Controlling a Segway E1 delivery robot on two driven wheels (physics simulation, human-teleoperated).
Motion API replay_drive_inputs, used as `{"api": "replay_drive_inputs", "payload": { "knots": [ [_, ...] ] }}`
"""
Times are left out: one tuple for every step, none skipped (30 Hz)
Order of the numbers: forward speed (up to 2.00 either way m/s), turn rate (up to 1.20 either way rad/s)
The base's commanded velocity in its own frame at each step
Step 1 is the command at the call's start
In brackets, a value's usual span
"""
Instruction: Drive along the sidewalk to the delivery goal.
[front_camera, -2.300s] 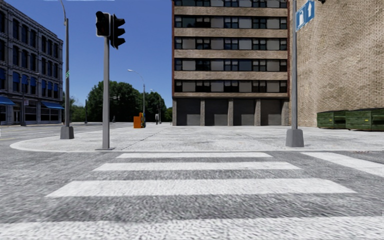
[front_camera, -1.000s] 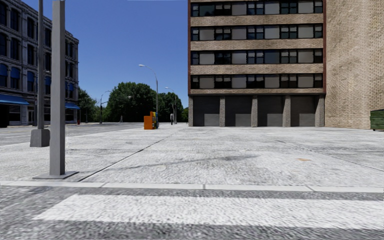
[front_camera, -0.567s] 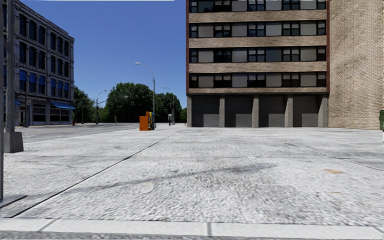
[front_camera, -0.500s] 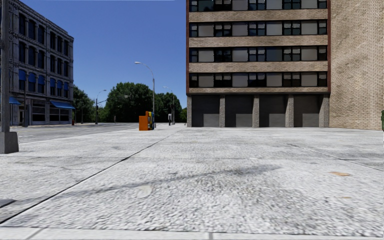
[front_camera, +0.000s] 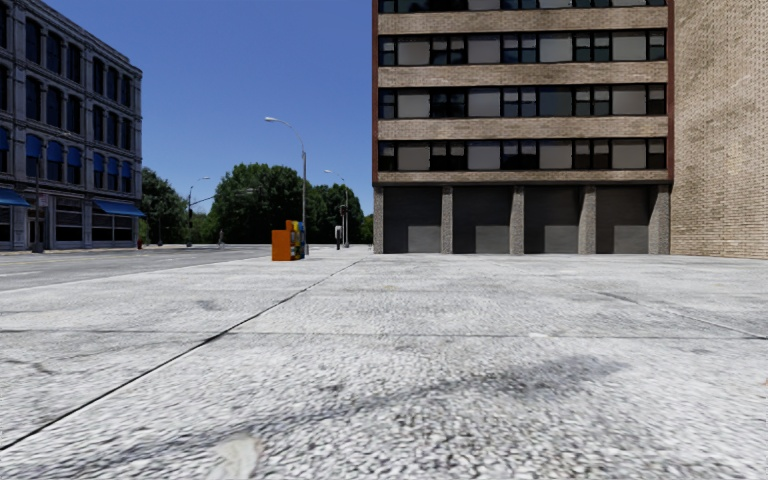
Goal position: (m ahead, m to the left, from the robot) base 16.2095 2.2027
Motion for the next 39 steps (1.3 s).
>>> {"api": "replay_drive_inputs", "payload": {
  "knots": [
    [1.37,0.00],
    [1.50,0.00],
    [1.59,0.00],
    [1.61,0.00],
    [1.62,0.00],
    [1.62,0.00],
    [1.62,0.00],
    [1.62,0.00],
    [1.62,0.00],
    [1.62,0.00],
    [1.62,0.00],
    [1.62,0.00],
    [1.62,0.00],
    [1.62,0.00],
    [1.62,0.00],
    [1.62,0.00],
    [1.62,0.00],
    [1.62,0.00],
    [1.62,0.00],
    [1.62,0.00],
    [1.62,0.00],
    [1.62,0.00],
    [1.62,0.00],
    [1.62,0.00],
    [1.62,0.00],
    [1.62,0.00],
    [1.62,0.00],
    [1.62,0.00],
    [1.62,0.00],
    [1.62,0.00],
    [1.62,0.00],
    [1.62,0.00],
    [1.62,0.00],
    [1.62,0.00],
    [1.62,0.00],
    [1.62,0.00],
    [1.62,0.00],
    [1.62,0.00],
    [1.62,0.00]
  ]
}}
